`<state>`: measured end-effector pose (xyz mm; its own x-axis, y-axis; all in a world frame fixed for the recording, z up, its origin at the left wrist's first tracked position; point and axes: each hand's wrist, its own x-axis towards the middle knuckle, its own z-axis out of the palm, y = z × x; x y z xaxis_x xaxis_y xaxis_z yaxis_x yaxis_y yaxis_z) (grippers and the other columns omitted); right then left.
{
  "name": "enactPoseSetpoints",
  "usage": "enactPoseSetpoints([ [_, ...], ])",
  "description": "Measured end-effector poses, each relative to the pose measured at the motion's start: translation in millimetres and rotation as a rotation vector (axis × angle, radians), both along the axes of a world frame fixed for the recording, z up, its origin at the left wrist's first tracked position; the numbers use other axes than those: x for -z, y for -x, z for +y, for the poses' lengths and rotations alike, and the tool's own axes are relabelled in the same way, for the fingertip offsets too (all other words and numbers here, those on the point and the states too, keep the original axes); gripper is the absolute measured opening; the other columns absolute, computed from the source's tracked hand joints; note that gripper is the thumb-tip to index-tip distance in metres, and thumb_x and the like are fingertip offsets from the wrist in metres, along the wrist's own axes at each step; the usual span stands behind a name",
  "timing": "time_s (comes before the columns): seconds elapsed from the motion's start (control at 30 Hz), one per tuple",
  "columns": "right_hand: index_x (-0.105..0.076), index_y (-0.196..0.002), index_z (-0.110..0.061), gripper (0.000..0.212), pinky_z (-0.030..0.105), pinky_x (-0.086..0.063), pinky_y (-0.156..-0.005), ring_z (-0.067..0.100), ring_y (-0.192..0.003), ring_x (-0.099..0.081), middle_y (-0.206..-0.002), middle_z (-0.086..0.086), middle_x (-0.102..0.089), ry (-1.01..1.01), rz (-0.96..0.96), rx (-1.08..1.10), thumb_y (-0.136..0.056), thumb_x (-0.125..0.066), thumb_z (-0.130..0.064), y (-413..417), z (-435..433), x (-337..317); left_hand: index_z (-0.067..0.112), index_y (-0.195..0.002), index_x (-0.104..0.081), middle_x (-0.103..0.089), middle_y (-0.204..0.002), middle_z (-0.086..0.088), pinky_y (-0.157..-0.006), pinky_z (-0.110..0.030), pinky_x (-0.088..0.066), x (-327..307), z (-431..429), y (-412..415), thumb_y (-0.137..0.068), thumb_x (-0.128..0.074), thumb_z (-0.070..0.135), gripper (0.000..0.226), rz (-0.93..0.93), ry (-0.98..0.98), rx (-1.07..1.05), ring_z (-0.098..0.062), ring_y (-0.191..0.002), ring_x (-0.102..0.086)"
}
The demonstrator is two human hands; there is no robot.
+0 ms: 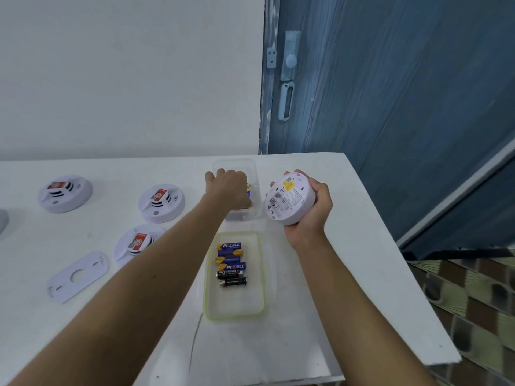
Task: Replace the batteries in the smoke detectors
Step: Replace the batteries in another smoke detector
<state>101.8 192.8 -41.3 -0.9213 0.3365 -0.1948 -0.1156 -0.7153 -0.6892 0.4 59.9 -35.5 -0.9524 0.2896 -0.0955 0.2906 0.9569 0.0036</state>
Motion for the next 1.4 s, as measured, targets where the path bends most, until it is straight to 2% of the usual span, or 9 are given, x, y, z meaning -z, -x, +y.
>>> enactPoseSetpoints([
  [0.2,-0.066,-0.111,-0.012,0.04,0.039,-0.053,-0.083,0.035,-0.096,-0.065,-0.102,0.008,-0.07,-0.007,0.003,0.008,-0.085,-0.049,-0.037,2,1,0,0.027,-0.119,-0.058,-0.06,-0.115,0.002,-0.081,-0.04,-0.023,7,1,4,-0.078,-0.061,0.037,0.043,0.001,0.031,0.047,-0.026,-0.11,-0.047],
  [0.37,-0.066,-0.111,-0.011,0.038,0.038,-0.053,-0.082,0.035,-0.096,-0.065,-0.103,0.009,-0.07,0.009,0.003,0.012,-0.09,-0.046,-0.036,2,0,0,0.025,-0.111,-0.064,-0.064,-0.105,0.005,-0.079,-0.037,-0.022,9,2,7,-0.076,-0.061,0.034,0.036,0.017,0.005,0.081,-0.023,-0.1,-0.055],
  [0.53,-0.068,-0.106,-0.012,0.036,0.041,-0.05,-0.086,0.036,-0.096,-0.064,-0.103,0.009,-0.07,0.027,0.01,0.012,-0.09,-0.045,-0.036,-2,-2,2,0.027,-0.112,-0.063,-0.063,-0.11,0.006,-0.085,-0.037,-0.024,13,3,7,-0.079,-0.057,0.032,0.034,-0.009,-0.111,0.028,-0.021,-0.103,-0.056],
  [0.67,-0.067,-0.105,-0.011,0.041,0.045,-0.048,-0.09,0.037,-0.096,-0.064,-0.105,0.01,-0.069,0.033,0.025,0.016,-0.079,-0.052,-0.038,-3,-2,0,0.026,-0.11,-0.063,-0.064,-0.108,0.008,-0.081,-0.039,-0.019,13,2,6,-0.081,-0.053,0.033,0.032,-0.007,-0.05,0.054,-0.02,-0.1,-0.055],
  [0.93,-0.067,-0.107,-0.011,0.037,0.045,-0.049,-0.092,0.038,-0.097,-0.064,-0.106,0.011,-0.069,0.037,0.031,0.016,-0.089,-0.046,-0.035,-8,-1,-2,0.026,-0.103,-0.058,-0.061,-0.097,0.007,-0.082,-0.041,-0.019,6,0,5,-0.081,-0.056,0.034,0.023,-0.057,-0.093,0.047,-0.021,-0.098,-0.053],
  [1.1,-0.067,-0.104,-0.011,0.034,0.044,-0.048,-0.092,0.036,-0.094,-0.065,-0.102,0.01,-0.07,0.063,0.029,0.014,-0.093,-0.044,-0.033,-9,0,-4,0.026,-0.103,-0.048,-0.062,-0.091,0.009,-0.082,-0.038,-0.019,-3,1,1,-0.077,-0.065,0.022,0.031,-0.122,-0.258,0.013,-0.019,-0.093,-0.051],
  [1.27,-0.068,-0.105,-0.011,0.035,0.045,-0.048,-0.093,0.038,-0.097,-0.064,-0.1,0.009,-0.07,0.071,0.03,0.015,-0.093,-0.044,-0.034,-9,-1,-5,0.029,-0.098,-0.049,-0.066,-0.079,0.012,-0.083,-0.036,-0.022,-6,0,-6,-0.081,-0.056,0.014,0.024,-0.029,-0.448,-0.043,-0.018,-0.091,-0.057],
  [1.33,-0.069,-0.104,-0.012,0.035,0.045,-0.048,-0.093,0.038,-0.098,-0.064,-0.1,0.009,-0.071,0.078,0.034,0.012,-0.093,-0.045,-0.035,-9,-2,-6,0.028,-0.099,-0.051,-0.069,-0.079,0.01,-0.087,-0.036,-0.035,-8,-2,-9,-0.086,-0.056,0.018,0.018,-0.02,-0.626,-0.059,-0.019,-0.088,-0.06],
  [1.4,-0.069,-0.103,-0.013,0.035,0.045,-0.048,-0.094,0.038,-0.099,-0.064,-0.1,0.009,-0.07,0.093,0.042,0.004,-0.092,-0.044,-0.035,-9,-2,-7,0.024,-0.102,-0.054,-0.068,-0.08,0.007,-0.078,-0.037,-0.052,-17,-5,-18,-0.088,-0.06,0.019,0.016,-0.046,-0.899,-0.07,-0.02,-0.084,-0.065],
])
